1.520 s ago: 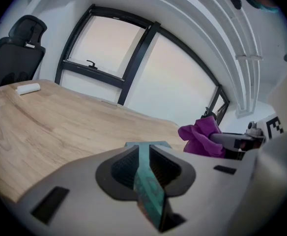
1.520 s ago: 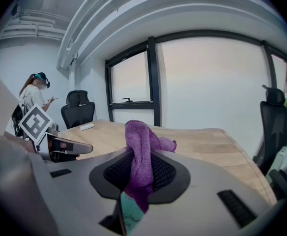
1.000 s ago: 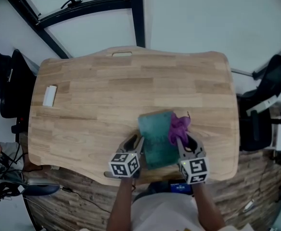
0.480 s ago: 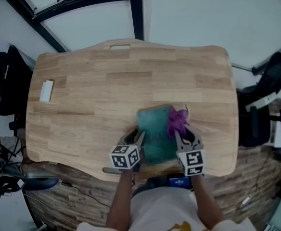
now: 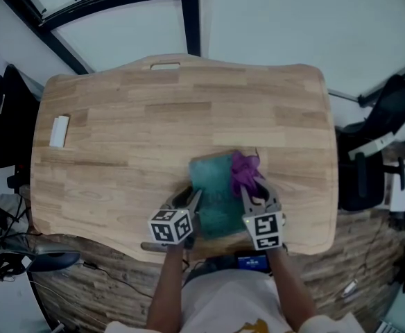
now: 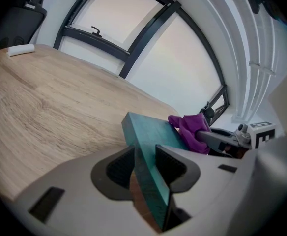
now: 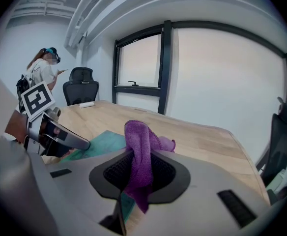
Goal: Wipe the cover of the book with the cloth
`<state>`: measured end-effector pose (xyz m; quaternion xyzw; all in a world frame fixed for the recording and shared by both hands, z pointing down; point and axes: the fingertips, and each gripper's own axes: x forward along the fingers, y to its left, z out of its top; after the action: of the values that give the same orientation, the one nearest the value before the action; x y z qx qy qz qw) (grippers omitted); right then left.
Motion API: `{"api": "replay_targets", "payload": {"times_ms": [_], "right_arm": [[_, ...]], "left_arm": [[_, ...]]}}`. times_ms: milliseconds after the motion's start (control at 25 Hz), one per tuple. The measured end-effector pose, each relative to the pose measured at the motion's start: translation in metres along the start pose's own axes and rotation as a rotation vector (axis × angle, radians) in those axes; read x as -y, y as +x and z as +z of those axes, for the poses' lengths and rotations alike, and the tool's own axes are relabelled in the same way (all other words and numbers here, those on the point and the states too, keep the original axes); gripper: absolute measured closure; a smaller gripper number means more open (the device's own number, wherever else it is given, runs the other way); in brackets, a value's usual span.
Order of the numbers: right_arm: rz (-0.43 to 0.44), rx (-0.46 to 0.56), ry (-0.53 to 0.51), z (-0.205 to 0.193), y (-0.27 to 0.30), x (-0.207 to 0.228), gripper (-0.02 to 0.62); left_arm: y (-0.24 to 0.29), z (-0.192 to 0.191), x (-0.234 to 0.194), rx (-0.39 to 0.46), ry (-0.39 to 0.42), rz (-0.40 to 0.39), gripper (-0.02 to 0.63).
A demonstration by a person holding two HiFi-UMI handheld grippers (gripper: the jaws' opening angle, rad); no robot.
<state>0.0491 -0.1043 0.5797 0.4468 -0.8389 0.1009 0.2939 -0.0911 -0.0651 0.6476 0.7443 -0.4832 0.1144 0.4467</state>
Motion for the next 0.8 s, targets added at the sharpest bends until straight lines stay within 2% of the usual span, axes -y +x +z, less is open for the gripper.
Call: {"api": "replay_targets", "payload": {"times_ms": [240, 600, 800], "right_arm": [[0.008, -0.016, -0.033, 0.004, 0.012, 0.0, 0.523], [0.002, 0.02, -0.054, -0.004, 0.031, -0.002, 0.522], [0.012, -0.03, -0.074, -0.008, 0.035, -0.004, 0.523]], "left_arm": [[0.003, 0.0, 0.0, -0.013, -0.065, -0.024, 0.479], [0.005, -0.003, 0.0, -0.032, -0.111, -0.063, 0.479], [0.003, -0.003, 0.001, -0.045, -0.114, -0.075, 0.479]]}}
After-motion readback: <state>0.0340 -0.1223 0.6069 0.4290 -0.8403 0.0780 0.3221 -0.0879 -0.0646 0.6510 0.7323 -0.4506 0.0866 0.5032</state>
